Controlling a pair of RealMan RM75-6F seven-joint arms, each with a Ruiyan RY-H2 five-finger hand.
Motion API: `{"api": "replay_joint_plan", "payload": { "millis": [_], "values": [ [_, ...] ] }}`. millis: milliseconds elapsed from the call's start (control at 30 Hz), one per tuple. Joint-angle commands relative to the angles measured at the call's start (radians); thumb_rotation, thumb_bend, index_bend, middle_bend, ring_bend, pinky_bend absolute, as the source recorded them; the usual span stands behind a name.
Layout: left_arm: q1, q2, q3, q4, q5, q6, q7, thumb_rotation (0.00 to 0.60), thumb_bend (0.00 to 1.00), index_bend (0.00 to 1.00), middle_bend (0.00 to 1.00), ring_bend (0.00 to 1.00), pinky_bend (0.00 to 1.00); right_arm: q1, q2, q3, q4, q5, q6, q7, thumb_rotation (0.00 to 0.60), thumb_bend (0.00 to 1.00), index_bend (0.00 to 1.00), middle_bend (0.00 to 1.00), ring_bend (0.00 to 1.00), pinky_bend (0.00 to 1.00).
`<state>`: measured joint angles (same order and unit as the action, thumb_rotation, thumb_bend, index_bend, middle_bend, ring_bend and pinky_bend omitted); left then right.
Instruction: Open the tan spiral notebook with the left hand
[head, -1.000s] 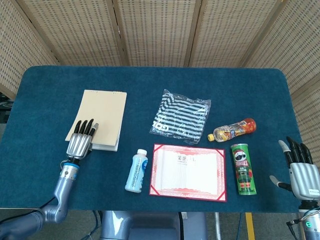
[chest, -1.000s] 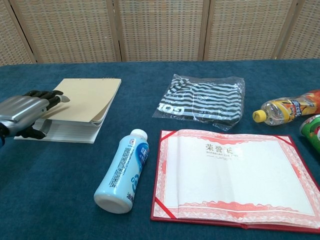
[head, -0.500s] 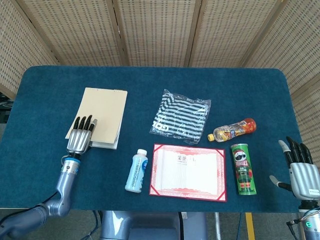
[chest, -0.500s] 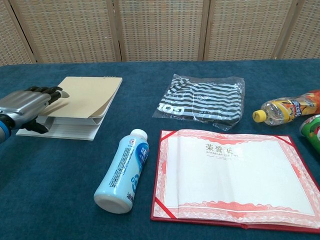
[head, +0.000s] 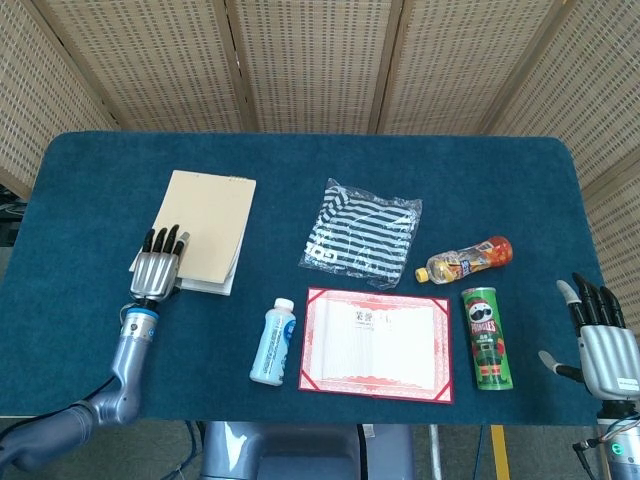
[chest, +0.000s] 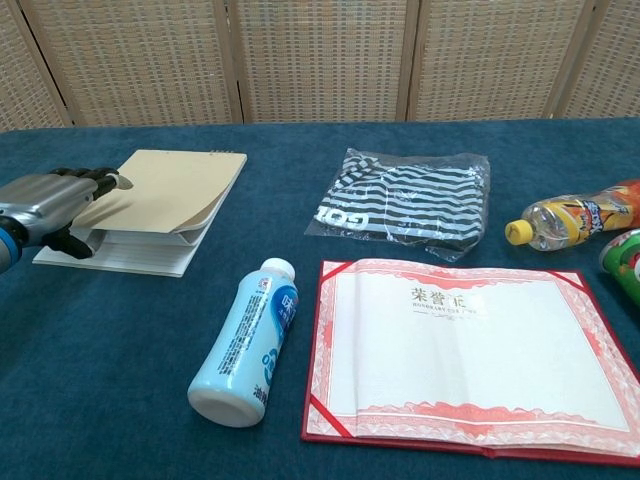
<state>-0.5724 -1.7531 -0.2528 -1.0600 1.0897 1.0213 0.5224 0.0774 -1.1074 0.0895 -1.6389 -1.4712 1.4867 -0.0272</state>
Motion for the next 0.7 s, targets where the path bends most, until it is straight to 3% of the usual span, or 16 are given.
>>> {"api": "replay_joint_plan", "payload": {
  "millis": [33,133,400,700],
  "values": [
    [-0.005,0.007,0.001,-0.012,-0.021,-0.011,0.021,0.6,0.58,0.05,0.0,0.0,0.0,0.0,0.0,0.0,0.0,0.001,-0.001,0.0,0.6,0.05,0.03,0.0,0.0,0.0],
    [-0.009,0.025,-0.006,-0.046,-0.063,-0.029,0.05,0.6,0.6,0.09,0.0,0.0,0.0,0.0,0.001,0.001,0.0,0.001,0.0,0.003,0.6,0.05,0.03,0.0,0.0,0.0],
    [-0.019,0.025,-0.002,-0.059,-0.099,-0.003,0.092,0.6,0.65,0.52,0.0,0.0,0.0,-0.001,0.0,0.0,-0.001,-0.002,0.002,0.002,0.6,0.05,0.03,0.0,0.0,0.0],
    [-0.026,0.002,-0.004,-0.011,-0.051,0.057,0.027,0.6,0.7,0.71,0.0,0.0,0.0,0.0,0.001,0.0,-0.002,-0.002,0.001,0.005,0.6,0.05,0.03,0.0,0.0,0.0]
  ]
}}
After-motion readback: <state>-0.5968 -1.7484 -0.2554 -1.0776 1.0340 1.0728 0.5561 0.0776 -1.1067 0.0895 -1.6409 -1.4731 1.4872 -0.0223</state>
